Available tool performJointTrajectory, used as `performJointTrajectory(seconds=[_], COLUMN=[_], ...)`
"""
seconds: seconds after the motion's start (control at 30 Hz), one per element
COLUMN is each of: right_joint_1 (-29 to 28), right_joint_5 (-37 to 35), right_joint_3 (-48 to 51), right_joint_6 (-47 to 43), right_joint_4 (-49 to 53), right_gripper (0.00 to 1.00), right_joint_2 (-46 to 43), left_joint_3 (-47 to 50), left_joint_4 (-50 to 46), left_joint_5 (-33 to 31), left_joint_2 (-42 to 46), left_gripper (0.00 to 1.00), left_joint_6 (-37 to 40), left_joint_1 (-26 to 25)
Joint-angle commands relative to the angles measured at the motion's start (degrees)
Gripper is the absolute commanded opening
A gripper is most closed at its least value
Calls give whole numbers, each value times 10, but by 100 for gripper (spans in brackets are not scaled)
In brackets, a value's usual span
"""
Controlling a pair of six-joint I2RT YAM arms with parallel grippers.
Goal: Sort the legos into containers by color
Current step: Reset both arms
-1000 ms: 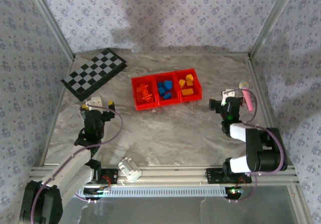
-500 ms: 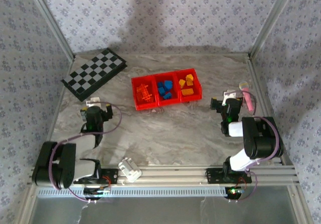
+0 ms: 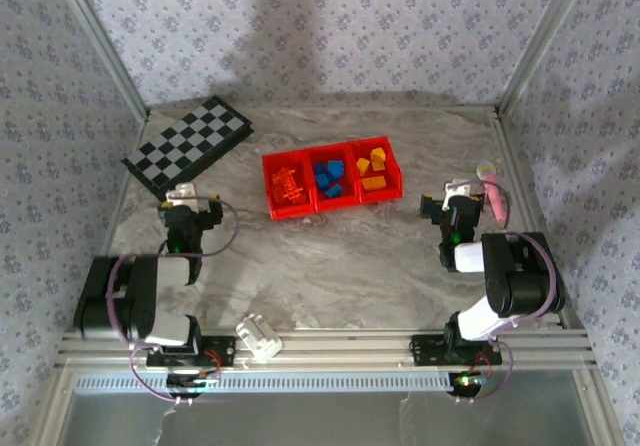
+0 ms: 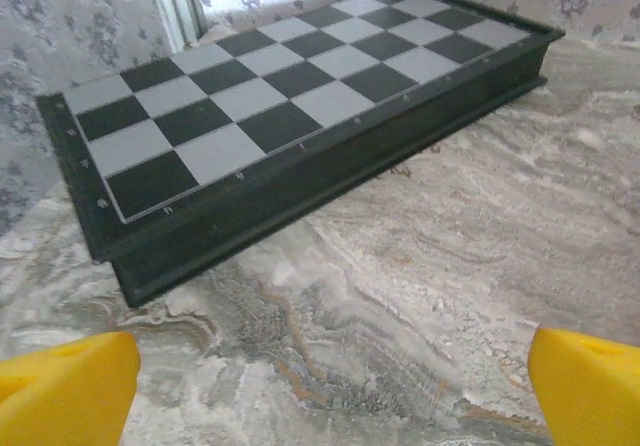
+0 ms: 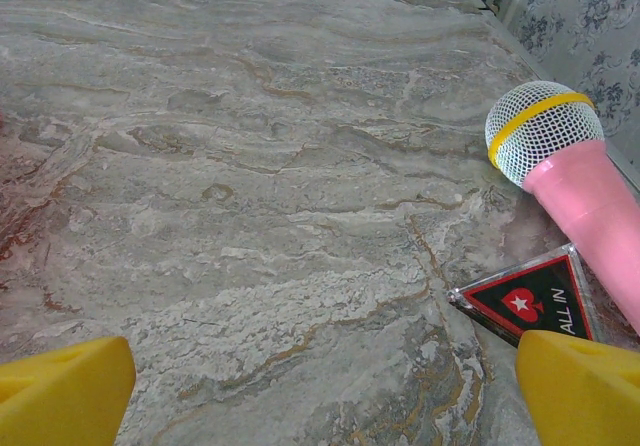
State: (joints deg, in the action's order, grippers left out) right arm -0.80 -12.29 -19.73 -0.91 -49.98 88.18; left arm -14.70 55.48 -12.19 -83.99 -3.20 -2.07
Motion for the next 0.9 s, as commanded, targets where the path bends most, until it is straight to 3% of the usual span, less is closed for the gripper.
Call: performJointTrajectory(seconds=[0.0, 0.03, 0.1, 0.13, 0.17, 0.2, 0.27, 0.4, 0.6, 0.67, 0.87], right_joint_1=[-2, -2, -2, -2, -2, -2, -2, 2, 3, 3, 4], right_joint_5=[-13, -13, -13, -13, -13, -12, -12, 3, 3, 4, 4], right_joint_3=[-8, -9, -9, -8, -9, -9, -9, -12, -11, -11, -13], right_joint_6=[4, 4, 4, 4, 4, 4, 4, 7, 7, 7, 7], right_joint_4=[-16, -16, -16, -16, -15, -16, -16, -7, -6, -6, -6], right_gripper=[100, 100, 100, 100, 100, 100, 100, 100, 100, 100, 100], right_joint_2=[-3, -3, -3, -3, -3, -3, -3, -3, -3, -3, -3], left_joint_3=[6, -21, -51, -70, -76, -67, -75, -68, -91, -89, -90], left_joint_4=[112, -4, 19, -65, -71, -18, -72, -48, -90, -85, -90], left_joint_5=[44, 58, 99, 137, 141, 139, 128, 94, 110, 85, 92], left_joint_2=[-55, -15, -57, -37, -30, -51, -33, -37, -41, -41, -40], left_gripper=[100, 99, 97, 98, 98, 100, 100, 100, 100, 100, 100], left_joint_6=[22, 16, 10, 5, 3, 0, -7, -17, 15, 21, 21], left_joint_1=[9, 16, 36, 51, 54, 55, 57, 54, 36, 22, 25])
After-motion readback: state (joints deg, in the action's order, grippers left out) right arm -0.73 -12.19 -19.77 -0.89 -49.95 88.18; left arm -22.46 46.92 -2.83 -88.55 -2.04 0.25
